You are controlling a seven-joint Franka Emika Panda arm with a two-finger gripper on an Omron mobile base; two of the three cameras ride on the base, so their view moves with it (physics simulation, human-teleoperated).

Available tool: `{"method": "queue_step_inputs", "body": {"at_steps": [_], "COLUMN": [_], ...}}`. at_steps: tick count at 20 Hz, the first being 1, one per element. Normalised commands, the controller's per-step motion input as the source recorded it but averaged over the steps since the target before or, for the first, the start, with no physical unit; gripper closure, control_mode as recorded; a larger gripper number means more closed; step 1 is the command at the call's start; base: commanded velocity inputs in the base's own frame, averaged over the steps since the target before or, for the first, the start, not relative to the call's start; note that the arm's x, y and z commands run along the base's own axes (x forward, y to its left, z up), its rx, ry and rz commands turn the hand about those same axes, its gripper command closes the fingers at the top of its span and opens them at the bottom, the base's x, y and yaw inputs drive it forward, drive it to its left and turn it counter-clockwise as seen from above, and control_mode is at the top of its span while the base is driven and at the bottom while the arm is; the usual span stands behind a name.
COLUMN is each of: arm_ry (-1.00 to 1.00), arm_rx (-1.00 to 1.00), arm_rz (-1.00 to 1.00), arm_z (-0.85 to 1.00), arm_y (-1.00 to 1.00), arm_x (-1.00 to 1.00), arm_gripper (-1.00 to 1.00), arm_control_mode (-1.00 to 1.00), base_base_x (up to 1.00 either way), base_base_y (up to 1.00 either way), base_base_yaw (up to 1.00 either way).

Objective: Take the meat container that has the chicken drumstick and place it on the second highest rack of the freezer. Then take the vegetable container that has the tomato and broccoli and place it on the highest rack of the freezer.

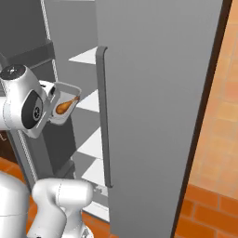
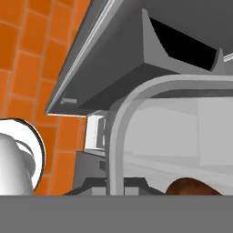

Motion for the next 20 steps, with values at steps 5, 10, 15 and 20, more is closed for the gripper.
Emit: {"method": "queue_step_inputs", "body": {"at_steps": [5,10,15,20], "arm_ry": [0.0,0.0,0.0,0.0], "arm_rx": [0.0,0.0,0.0,0.0], "arm_rz": [0.0,0.0,0.0,0.0], "arm_z": [0.0,0.0,0.0,0.0], "arm_y": [0.0,0.0,0.0,0.0], "arm_x": [0.0,0.0,0.0,0.0], "arm_gripper": [1.0,1.0,1.0,1.0], "arm_control_mode": [1.0,1.0,1.0,1.0], "base_base_x": [0.54,0.17,0.03,0.0], "base_base_y": [-0.2,-0.22,-0.38,-0.37], "base_base_yaw": [0.2,0.21,0.22,0.1]}}
